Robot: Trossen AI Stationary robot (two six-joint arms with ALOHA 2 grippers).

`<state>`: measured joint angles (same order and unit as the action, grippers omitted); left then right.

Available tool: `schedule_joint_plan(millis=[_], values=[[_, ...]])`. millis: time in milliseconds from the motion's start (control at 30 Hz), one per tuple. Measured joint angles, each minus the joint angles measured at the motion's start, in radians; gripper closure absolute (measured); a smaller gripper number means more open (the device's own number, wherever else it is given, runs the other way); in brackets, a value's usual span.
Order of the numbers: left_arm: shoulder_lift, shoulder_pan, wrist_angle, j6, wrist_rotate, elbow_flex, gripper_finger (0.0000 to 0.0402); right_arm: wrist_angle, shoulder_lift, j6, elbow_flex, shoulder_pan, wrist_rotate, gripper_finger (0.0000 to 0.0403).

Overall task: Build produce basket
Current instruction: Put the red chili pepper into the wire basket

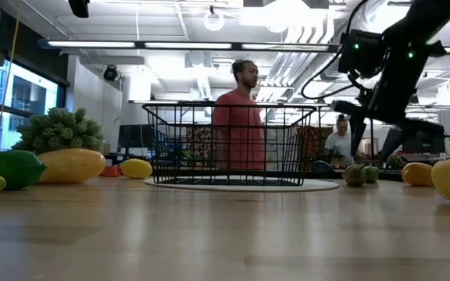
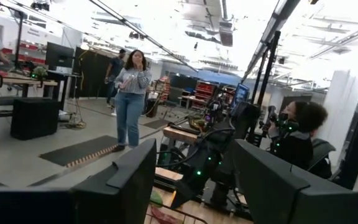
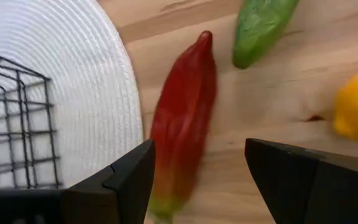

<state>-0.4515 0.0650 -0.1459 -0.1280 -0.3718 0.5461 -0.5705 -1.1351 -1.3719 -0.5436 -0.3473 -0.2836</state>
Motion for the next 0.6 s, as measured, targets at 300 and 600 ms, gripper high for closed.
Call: schedule_joint_plan(millis=[300,600], values=[[0.000,0.000,0.000,0.000,-0.045,0.000,0.0200,0.145,-0.088,-0.048,0.043,0.000,-0.022,0.0171],[0.000,0.000,0.000,0.000,-0.044,0.000,0.0200,0.239,-0.208,-0.044,0.040,-0.001,-0.026,0.0171]])
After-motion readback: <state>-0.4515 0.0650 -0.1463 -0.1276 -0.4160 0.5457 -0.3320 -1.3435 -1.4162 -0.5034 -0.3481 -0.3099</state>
